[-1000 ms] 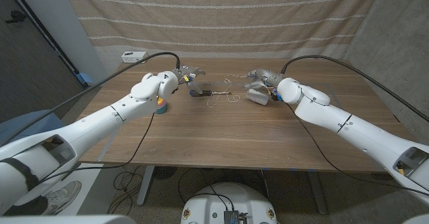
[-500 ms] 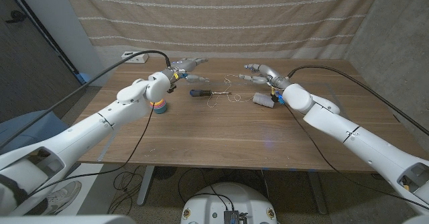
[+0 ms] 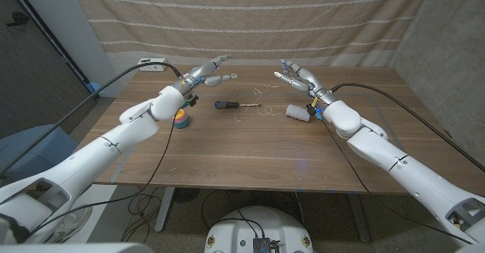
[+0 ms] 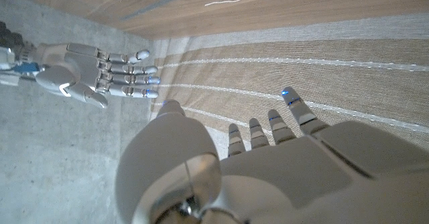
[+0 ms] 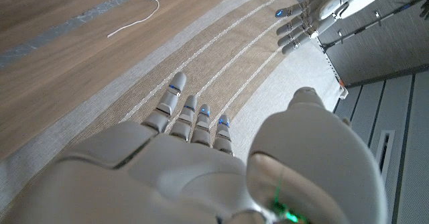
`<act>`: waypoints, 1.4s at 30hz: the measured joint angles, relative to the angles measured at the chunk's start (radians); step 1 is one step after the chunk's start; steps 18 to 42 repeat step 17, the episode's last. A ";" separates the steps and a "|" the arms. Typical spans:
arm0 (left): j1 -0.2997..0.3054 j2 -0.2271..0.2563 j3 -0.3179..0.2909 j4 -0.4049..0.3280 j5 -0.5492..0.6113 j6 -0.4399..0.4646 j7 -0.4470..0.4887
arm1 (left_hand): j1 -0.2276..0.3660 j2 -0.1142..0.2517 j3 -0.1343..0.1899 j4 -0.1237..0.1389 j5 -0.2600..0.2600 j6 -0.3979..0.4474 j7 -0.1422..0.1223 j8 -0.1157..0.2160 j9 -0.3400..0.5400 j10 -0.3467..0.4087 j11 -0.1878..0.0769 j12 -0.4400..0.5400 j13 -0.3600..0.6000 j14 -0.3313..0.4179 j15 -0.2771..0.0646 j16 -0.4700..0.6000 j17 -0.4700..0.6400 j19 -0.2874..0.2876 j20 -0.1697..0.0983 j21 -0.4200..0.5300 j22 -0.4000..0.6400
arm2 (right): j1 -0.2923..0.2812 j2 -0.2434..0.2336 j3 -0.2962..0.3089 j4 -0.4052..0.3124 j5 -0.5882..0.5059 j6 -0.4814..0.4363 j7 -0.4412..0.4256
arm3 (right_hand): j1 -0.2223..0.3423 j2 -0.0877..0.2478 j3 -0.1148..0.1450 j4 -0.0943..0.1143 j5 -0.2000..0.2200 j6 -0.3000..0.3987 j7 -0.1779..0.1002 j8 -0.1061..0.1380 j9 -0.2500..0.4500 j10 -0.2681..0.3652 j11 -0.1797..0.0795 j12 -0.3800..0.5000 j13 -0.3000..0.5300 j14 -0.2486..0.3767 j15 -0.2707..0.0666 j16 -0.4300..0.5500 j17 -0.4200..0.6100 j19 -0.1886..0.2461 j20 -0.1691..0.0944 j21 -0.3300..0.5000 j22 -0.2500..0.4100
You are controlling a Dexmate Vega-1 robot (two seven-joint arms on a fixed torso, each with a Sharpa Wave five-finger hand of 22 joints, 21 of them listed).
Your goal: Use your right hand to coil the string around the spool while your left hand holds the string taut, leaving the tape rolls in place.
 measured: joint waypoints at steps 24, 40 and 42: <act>0.051 -0.055 -0.081 0.182 -0.346 -0.280 -0.073 | -0.037 0.027 0.012 0.012 -0.004 -0.035 -0.020 -0.008 -0.004 0.012 0.006 0.000 -0.019 -0.009 -0.009 0.000 -0.006 0.012 -0.033 -0.018 0.000 | -0.084 0.107 0.079 0.057 0.155 0.217 -0.042 | -0.040 0.012 -0.008 0.008 -0.010 0.051 0.011 0.023 -0.005 0.035 0.012 0.017 -0.018 0.018 0.011 0.012 -0.041 0.029 0.020 -0.025 0.000; 0.051 -0.055 -0.081 0.182 -0.346 -0.280 -0.073 | -0.037 0.027 0.012 0.012 -0.004 -0.035 -0.020 -0.008 -0.004 0.012 0.006 0.000 -0.019 -0.009 -0.009 0.000 -0.006 0.012 -0.033 -0.018 0.000 | -0.084 0.107 0.079 0.057 0.155 0.217 -0.042 | -0.040 0.012 -0.008 0.008 -0.010 0.051 0.011 0.023 -0.005 0.035 0.012 0.017 -0.018 0.018 0.011 0.012 -0.041 0.029 0.020 -0.025 0.000; 0.051 -0.055 -0.081 0.182 -0.346 -0.280 -0.073 | -0.037 0.027 0.012 0.012 -0.004 -0.035 -0.020 -0.008 -0.004 0.012 0.006 0.000 -0.019 -0.009 -0.009 0.000 -0.006 0.012 -0.033 -0.018 0.000 | -0.084 0.107 0.079 0.057 0.155 0.217 -0.042 | -0.040 0.012 -0.008 0.008 -0.010 0.051 0.011 0.023 -0.005 0.035 0.012 0.017 -0.018 0.018 0.011 0.012 -0.041 0.029 0.020 -0.025 0.000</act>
